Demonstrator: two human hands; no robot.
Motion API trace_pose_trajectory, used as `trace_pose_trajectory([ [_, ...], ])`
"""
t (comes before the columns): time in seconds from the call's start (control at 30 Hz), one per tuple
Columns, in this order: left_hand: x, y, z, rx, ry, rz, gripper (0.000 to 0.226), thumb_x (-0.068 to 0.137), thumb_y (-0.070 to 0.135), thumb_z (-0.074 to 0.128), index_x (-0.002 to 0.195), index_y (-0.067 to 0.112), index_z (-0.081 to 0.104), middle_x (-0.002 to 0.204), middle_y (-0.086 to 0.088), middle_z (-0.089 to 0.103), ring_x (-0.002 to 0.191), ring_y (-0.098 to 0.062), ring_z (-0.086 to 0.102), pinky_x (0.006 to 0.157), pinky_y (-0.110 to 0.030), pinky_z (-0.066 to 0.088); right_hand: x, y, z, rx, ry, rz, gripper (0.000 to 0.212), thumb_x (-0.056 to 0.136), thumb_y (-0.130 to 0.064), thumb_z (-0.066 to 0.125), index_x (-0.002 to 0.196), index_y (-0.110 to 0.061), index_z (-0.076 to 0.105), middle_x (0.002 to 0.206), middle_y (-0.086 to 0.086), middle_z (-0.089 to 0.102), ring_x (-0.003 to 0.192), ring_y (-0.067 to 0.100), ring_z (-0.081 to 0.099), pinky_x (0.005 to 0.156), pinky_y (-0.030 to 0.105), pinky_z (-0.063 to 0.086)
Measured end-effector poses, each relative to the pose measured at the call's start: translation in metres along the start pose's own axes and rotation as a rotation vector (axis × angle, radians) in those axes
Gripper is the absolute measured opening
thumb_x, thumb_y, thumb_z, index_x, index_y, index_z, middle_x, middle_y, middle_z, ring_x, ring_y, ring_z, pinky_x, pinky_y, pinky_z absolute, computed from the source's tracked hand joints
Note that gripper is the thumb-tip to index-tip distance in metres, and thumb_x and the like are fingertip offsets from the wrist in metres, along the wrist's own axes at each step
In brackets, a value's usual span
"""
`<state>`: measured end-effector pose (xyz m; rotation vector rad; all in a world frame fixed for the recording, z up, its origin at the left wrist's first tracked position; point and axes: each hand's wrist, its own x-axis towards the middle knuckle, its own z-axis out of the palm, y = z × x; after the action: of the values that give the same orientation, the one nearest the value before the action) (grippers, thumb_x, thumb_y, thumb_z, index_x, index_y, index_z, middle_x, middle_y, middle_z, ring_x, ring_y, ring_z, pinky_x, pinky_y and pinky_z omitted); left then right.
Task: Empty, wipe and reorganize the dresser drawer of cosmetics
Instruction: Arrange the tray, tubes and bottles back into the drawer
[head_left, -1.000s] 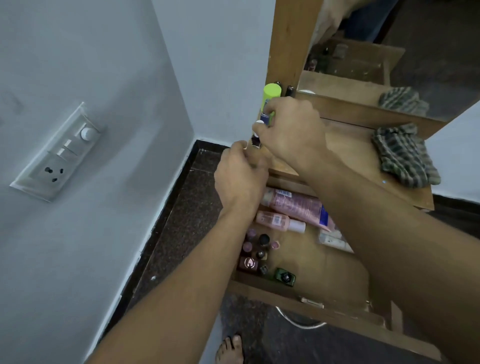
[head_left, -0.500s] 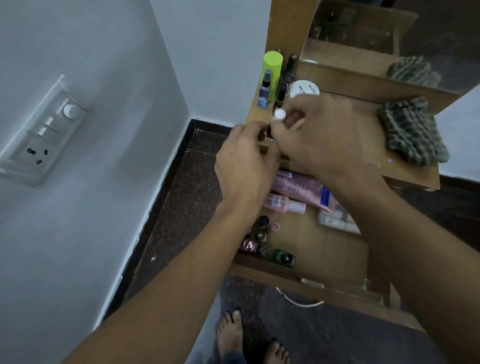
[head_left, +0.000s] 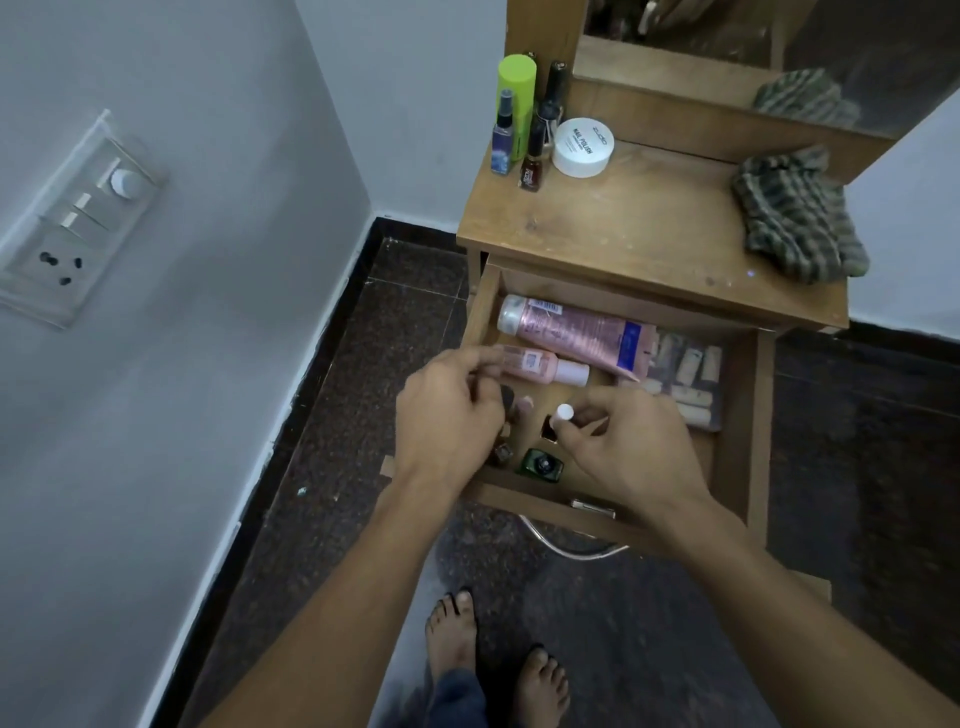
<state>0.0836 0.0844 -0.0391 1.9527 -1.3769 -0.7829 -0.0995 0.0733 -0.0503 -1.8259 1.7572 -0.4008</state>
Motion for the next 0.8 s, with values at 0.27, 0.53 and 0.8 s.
trace_pose_trajectory([
  [0.27, -0.005, -0.020, 0.002, -0.112, 0.096, -0.059, 0.026, 0.093, 0.017, 0.060, 0.110, 0.032, 0.072, 0.096, 0.013, 0.073, 0.082, -0.008, 0.072, 0.075, -0.040, 0.063, 0.002, 0.000, 0.016, -0.036, -0.094, 0.009, 0.007, 0.084, -0.042, 0.073, 0.089, -0.038, 0.077, 0.078, -0.021, 0.073, 0.074, 0.002, 0.068, 0.068, 0.032, 0.060],
  [0.53, -0.006, -0.022, 0.004, -0.069, 0.105, -0.041, 0.028, 0.089, 0.020, 0.059, 0.109, 0.034, 0.072, 0.097, 0.016, 0.072, 0.082, -0.006, 0.071, 0.079, -0.037, 0.062, 0.013, 0.000, 0.014, -0.043, -0.216, 0.003, 0.005, 0.083, -0.043, 0.079, 0.086, -0.040, 0.076, 0.075, -0.026, 0.070, 0.068, -0.011, 0.064, 0.060, 0.018, 0.051],
  [0.8, -0.005, -0.024, 0.006, -0.063, 0.094, -0.051, 0.031, 0.089, 0.010, 0.060, 0.109, 0.031, 0.073, 0.096, 0.014, 0.071, 0.082, -0.006, 0.070, 0.080, -0.037, 0.061, 0.021, -0.006, -0.011, -0.024, -0.346, 0.009, 0.019, 0.082, -0.041, 0.081, 0.099, -0.039, 0.074, 0.085, -0.024, 0.070, 0.070, -0.012, 0.061, 0.062, 0.011, 0.040],
])
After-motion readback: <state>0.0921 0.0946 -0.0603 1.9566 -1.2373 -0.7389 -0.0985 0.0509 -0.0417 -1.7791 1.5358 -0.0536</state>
